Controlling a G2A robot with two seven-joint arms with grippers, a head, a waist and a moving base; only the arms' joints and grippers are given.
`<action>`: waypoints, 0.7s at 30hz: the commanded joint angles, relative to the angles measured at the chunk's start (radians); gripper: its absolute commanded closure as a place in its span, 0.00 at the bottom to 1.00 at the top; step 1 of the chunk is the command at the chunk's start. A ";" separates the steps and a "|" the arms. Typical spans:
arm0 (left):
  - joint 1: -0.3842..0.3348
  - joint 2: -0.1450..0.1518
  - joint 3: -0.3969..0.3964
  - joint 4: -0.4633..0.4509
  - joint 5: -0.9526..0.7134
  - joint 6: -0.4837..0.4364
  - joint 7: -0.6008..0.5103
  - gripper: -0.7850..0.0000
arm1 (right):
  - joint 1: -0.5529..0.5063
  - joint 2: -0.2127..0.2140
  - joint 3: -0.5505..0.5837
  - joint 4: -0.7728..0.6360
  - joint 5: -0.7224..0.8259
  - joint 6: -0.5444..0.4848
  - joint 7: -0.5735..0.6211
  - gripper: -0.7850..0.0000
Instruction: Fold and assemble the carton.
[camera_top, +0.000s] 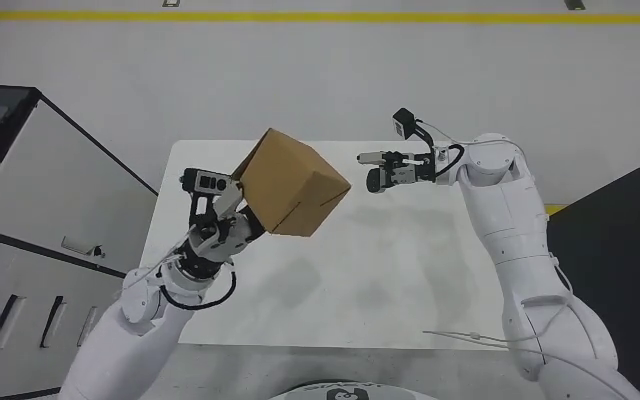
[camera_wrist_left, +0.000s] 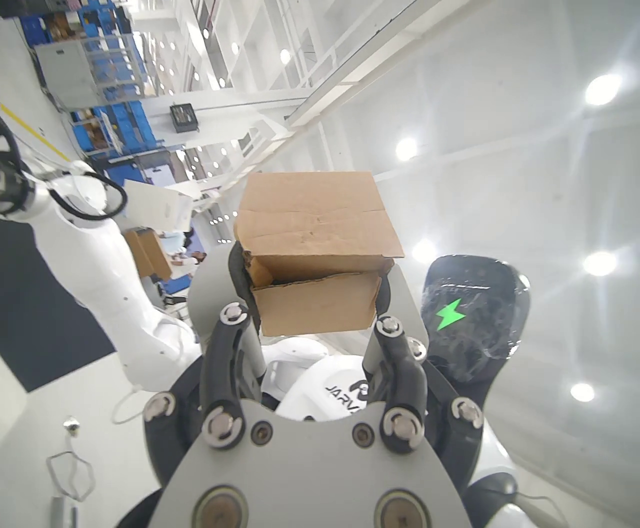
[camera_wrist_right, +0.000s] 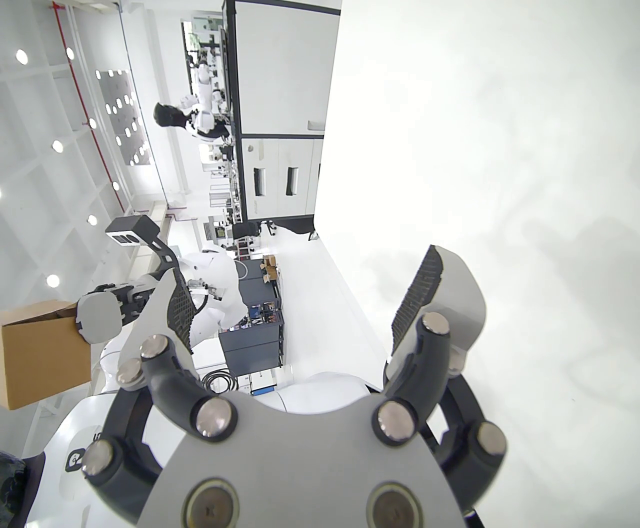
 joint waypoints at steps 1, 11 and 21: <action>-0.003 0.000 -0.025 0.003 -0.007 -0.002 -0.017 1.00 | 0.000 0.000 0.000 0.000 0.000 0.000 0.000 0.00; 0.006 -0.004 -0.008 -0.015 -0.062 0.037 -0.008 1.00 | 0.000 0.000 0.000 0.000 0.000 0.000 0.000 0.00; 0.043 -0.007 -0.007 -0.031 -0.252 0.315 -0.040 1.00 | 0.000 0.000 0.000 0.000 0.000 0.000 0.000 0.00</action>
